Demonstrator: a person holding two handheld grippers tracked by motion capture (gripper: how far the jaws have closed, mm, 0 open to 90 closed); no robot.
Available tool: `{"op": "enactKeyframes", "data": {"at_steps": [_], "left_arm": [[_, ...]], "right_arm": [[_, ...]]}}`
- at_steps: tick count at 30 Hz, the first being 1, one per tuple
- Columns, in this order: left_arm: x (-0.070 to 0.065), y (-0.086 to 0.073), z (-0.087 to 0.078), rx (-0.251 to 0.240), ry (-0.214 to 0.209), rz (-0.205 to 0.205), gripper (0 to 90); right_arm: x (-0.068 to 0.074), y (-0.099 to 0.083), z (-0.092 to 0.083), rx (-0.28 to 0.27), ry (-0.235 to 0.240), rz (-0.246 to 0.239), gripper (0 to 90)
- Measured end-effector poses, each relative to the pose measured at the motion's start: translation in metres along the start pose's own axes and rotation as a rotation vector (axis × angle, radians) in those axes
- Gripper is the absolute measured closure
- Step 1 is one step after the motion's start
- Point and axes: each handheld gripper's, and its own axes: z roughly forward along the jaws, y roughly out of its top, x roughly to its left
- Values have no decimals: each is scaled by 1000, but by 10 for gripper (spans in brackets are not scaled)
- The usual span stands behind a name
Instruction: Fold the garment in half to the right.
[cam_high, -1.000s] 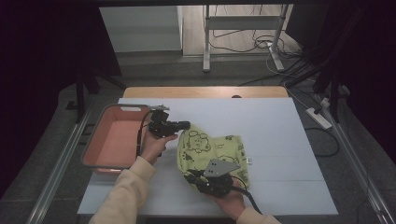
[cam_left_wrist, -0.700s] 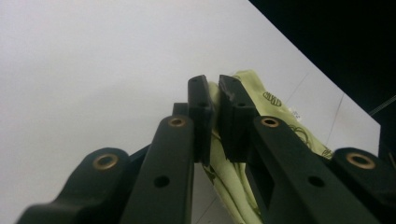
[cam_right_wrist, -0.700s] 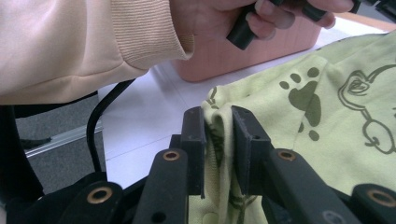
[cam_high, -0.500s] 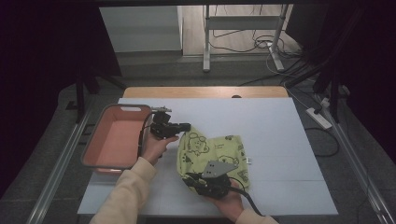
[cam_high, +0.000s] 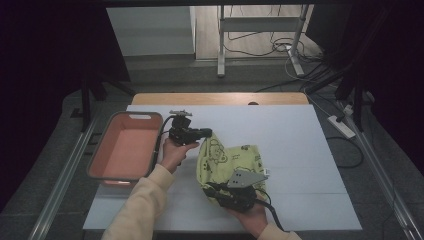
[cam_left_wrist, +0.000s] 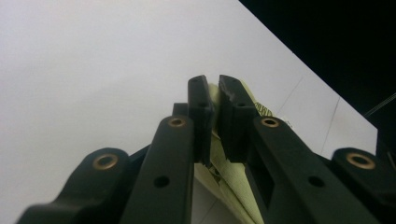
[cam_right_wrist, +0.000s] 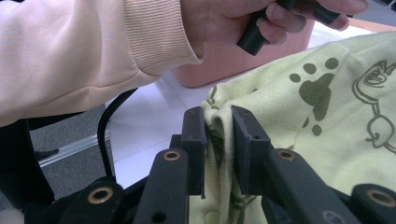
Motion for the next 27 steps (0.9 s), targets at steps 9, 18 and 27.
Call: {"op": "enactKeyframes", "data": {"at_steps": [9, 18, 27], "left_arm": [[0, 2, 10, 10, 10, -14, 825], [-5, 6, 11, 6, 5, 2, 826], [-7, 8, 23, 23, -2, 7, 826]], "right_arm": [[-6, -3, -12, -10, -21, 15, 760], [-6, -4, -13, -6, -21, 19, 759], [-9, -9, -21, -2, -34, 37, 761]]}}
